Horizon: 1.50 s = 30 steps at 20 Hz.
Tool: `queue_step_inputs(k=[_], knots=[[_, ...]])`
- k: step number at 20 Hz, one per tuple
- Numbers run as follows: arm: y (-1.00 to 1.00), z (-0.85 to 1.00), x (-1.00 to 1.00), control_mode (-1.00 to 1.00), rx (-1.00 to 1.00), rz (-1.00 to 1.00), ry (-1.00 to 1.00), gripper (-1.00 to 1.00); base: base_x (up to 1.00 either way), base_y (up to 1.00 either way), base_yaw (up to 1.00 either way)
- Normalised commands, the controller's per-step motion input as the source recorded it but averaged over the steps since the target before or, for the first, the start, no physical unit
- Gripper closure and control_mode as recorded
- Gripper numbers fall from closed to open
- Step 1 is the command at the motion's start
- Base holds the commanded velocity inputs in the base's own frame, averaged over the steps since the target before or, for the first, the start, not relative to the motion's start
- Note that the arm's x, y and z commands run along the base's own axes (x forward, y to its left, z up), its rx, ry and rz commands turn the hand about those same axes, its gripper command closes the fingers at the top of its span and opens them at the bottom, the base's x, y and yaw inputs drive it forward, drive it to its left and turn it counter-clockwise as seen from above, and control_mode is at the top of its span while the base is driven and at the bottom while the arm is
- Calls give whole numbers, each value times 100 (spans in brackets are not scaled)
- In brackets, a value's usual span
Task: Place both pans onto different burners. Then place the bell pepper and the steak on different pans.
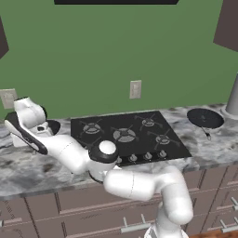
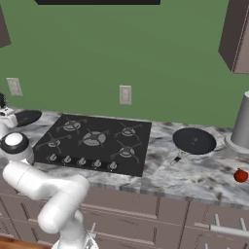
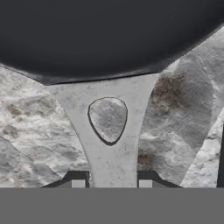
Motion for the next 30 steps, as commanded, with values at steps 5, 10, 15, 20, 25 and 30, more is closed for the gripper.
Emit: queue_step_inputs(k=[5, 10, 15, 20, 25, 30], knots=[[-97, 1, -55, -100, 0, 0, -6, 100, 0, 0, 0], [-86, 24, -87, -100, 0, 0, -18, 100, 0, 0, 0], [-77, 25, -94, -100, 0, 3, -23, 100, 0, 0, 0], [-97, 10, -71, -100, 9, 2, -10, 100, 0, 0, 0], [-76, 0, -41, -100, 20, 6, -3, 100, 0, 0, 0], [-36, 0, -9, -100, 18, 7, 0, 100, 0, 0, 0]])
